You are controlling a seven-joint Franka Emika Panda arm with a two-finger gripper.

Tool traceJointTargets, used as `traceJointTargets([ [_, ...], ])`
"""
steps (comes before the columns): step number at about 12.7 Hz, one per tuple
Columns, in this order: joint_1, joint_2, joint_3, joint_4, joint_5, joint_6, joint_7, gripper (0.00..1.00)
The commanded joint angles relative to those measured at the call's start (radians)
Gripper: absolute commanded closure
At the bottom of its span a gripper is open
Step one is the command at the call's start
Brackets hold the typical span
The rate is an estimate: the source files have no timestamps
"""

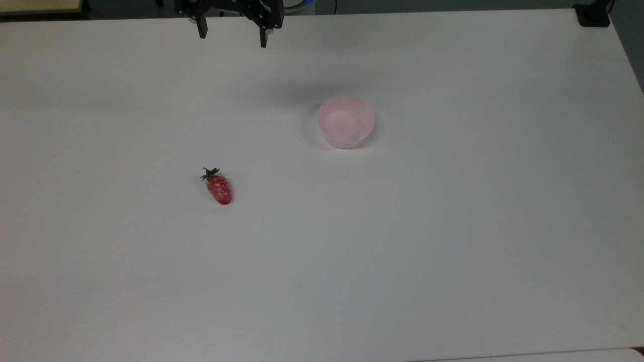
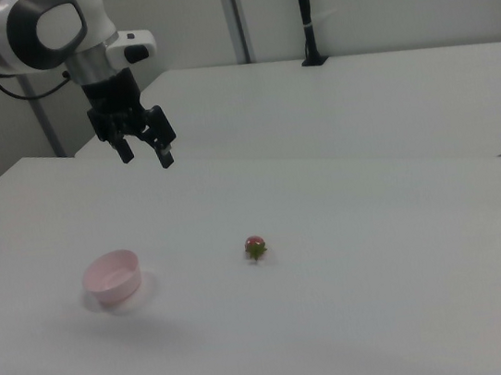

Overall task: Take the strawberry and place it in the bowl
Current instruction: 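Move the open gripper toward the red strawberry, then lower the gripper over the strawberry and close on it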

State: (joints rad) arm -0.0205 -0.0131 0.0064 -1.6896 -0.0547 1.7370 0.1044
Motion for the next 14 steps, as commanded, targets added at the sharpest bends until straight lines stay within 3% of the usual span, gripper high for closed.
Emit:
traceJointTargets([
  [1,0.01,-0.008,-0.008,-0.015,0.026,0.024,-0.008,0.0],
  [5,-0.013,0.027,-0.016,-0.015,0.009,0.024,-0.171,0.0],
  [7,-0.044,0.062,-0.017,-0.015,-0.002,0.036,-0.184,0.0],
  [9,-0.09,0.099,-0.019,-0.024,-0.001,0.126,-0.157,0.0],
  [14,-0.137,0.301,-0.019,-0.025,-0.031,0.434,-0.158,0.0],
])
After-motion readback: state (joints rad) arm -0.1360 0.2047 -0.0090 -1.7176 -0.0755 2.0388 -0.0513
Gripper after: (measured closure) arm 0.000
